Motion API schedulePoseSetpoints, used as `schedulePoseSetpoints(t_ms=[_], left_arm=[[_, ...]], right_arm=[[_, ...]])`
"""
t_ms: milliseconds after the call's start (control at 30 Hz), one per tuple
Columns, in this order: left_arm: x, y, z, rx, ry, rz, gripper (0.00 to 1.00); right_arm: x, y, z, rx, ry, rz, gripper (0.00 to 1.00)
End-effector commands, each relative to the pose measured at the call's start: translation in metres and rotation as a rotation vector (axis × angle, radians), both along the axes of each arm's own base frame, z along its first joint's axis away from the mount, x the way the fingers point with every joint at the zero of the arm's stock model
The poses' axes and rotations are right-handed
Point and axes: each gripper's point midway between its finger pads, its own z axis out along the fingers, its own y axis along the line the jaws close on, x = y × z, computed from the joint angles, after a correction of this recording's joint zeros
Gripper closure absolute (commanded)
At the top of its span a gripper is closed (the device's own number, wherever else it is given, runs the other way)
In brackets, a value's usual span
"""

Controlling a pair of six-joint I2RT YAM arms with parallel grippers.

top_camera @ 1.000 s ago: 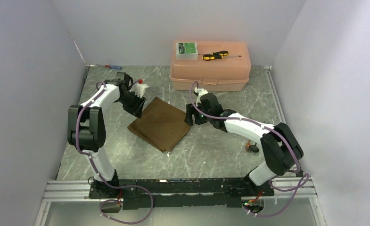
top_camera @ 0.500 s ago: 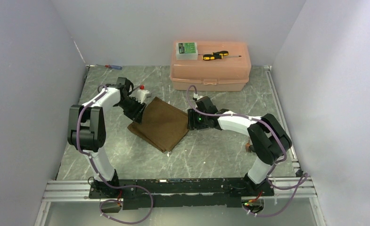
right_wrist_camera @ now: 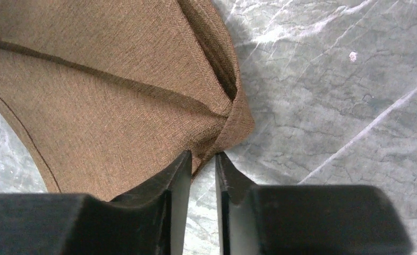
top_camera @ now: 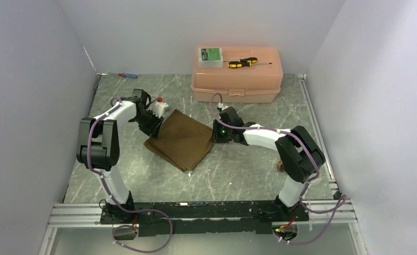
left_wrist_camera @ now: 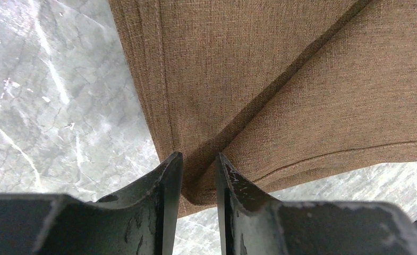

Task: Fold the napkin into a case and place the utensils inside
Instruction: Smooth out the upper triangle-folded napkin at the center of the board.

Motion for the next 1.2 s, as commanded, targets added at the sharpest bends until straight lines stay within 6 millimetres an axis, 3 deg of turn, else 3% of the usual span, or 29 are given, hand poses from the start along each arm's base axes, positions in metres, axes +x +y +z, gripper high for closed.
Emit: schedulePoseSetpoints(t_ms=[0, 133, 200, 333, 533, 633, 900, 1067, 1167], left_arm=[[0.001, 0.001, -0.006, 0.004, -0.009, -0.014, 0.66], [0.002, 0.003, -0.009, 0.013, -0.014, -0.016, 0.7], [0.002, 0.004, -0.009, 0.019, -0.017, -0.017, 0.74], [0.002, 0.005, -0.009, 0.025, -0.023, -0.015, 0.82], [0.004, 0.006, -0.001, 0.03, -0.039, -0.018, 0.96], [0.002, 0.007, 0.003, 0.033, -0.042, -0.026, 0.97], [-0.005, 0.011, 0.005, 0.044, -0.037, -0.038, 0.95], [-0.006, 0.01, 0.006, 0.037, -0.027, -0.034, 0.88], [-0.005, 0.009, 0.016, 0.025, -0.036, -0.035, 0.79]], right_arm=[[0.022, 0.007, 0.017, 0.048, -0.057, -0.036, 0.78], [0.03, 0.003, 0.024, 0.075, -0.079, -0.06, 0.94], [0.032, 0.003, 0.029, 0.092, -0.085, -0.063, 0.98], [0.034, 0.003, 0.034, 0.139, -0.084, -0.06, 0.99], [0.033, 0.01, 0.027, 0.185, -0.046, -0.047, 1.0], [0.029, 0.014, 0.021, 0.196, -0.023, -0.028, 1.0], [0.027, -0.001, 0.01, 0.144, -0.006, -0.058, 0.87], [0.03, -0.009, 0.019, 0.102, -0.039, -0.043, 0.71], [0.032, -0.015, 0.037, 0.063, -0.084, -0.021, 0.6]])
